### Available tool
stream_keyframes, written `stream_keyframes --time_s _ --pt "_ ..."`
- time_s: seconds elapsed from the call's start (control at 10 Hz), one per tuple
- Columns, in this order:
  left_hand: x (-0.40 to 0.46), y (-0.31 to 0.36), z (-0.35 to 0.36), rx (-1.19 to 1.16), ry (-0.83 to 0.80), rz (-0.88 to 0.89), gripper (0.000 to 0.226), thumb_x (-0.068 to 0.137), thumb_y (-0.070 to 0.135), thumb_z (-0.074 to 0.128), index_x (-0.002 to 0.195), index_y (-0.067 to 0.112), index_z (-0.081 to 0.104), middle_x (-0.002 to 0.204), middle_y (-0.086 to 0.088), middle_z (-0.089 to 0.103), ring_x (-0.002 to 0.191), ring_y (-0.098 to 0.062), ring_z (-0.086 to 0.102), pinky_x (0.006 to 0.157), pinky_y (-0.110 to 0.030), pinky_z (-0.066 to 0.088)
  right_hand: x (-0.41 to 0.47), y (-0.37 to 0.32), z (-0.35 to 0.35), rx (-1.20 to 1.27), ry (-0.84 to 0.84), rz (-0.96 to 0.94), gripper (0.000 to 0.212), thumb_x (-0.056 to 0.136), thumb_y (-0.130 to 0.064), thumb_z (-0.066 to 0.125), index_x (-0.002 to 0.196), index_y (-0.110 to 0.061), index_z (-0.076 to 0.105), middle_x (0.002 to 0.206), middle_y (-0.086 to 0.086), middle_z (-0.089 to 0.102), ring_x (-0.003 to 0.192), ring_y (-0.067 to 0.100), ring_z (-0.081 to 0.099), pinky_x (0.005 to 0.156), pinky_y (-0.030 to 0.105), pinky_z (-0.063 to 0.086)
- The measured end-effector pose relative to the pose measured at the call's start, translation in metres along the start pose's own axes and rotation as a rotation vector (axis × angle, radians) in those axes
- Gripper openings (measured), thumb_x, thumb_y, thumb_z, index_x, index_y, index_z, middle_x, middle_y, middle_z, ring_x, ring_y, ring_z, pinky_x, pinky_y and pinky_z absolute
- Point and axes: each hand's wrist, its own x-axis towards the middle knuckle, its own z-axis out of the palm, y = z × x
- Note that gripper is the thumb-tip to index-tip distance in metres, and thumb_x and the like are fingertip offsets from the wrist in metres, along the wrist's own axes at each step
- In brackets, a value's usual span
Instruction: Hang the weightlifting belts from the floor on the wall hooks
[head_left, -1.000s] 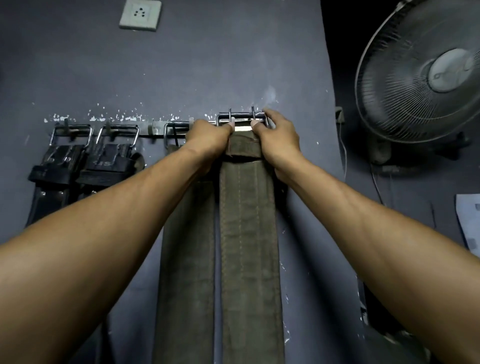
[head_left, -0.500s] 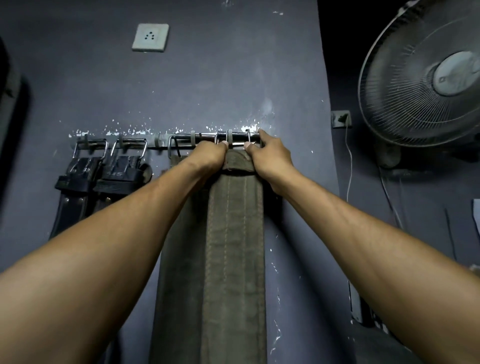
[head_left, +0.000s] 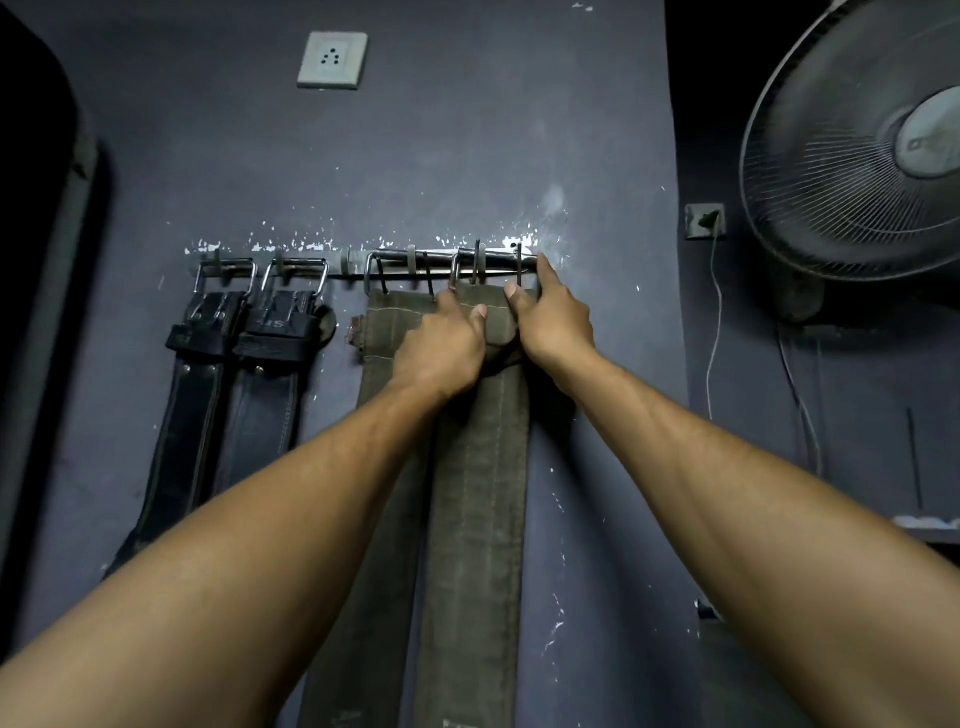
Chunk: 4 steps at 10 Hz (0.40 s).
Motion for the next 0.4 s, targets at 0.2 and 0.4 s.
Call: stream_keyframes --time_s 0.2,0.4 --pt "-0.03 -0.017 0.003 -0.211 -0.057 0.024 0.056 0.106 0.041 0.036 0.155 0.019 0.02 0.14 -0.026 0.057 0.126 -0.049 0.053 0.1 -0.046 0.042 -0.032 0.018 -0.002 0.073 -0.056 0.033 0.059 0.105 -0.05 0.047 0.161 -0.046 0.029 0.148 -0.001 0.06 0.122 0.033 0.066 0.092 0.047 0.063" --pt "-0.08 -0.043 -0.016 -0.284 -0.268 -0.062 0.07 0.104 0.052 0.038 0.16 0.023 0.008 0.151 -0.022 0.049 0.134 -0.044 0.051 0.11 -0.042 0.04 -0.078 0.02 -0.007 0.087 -0.088 0.174 0.048 0.102 -0.059 0.045 0.142 -0.035 0.055 0.108 0.003 0.069 0.079 0.026 0.072 0.068 0.035 0.061"
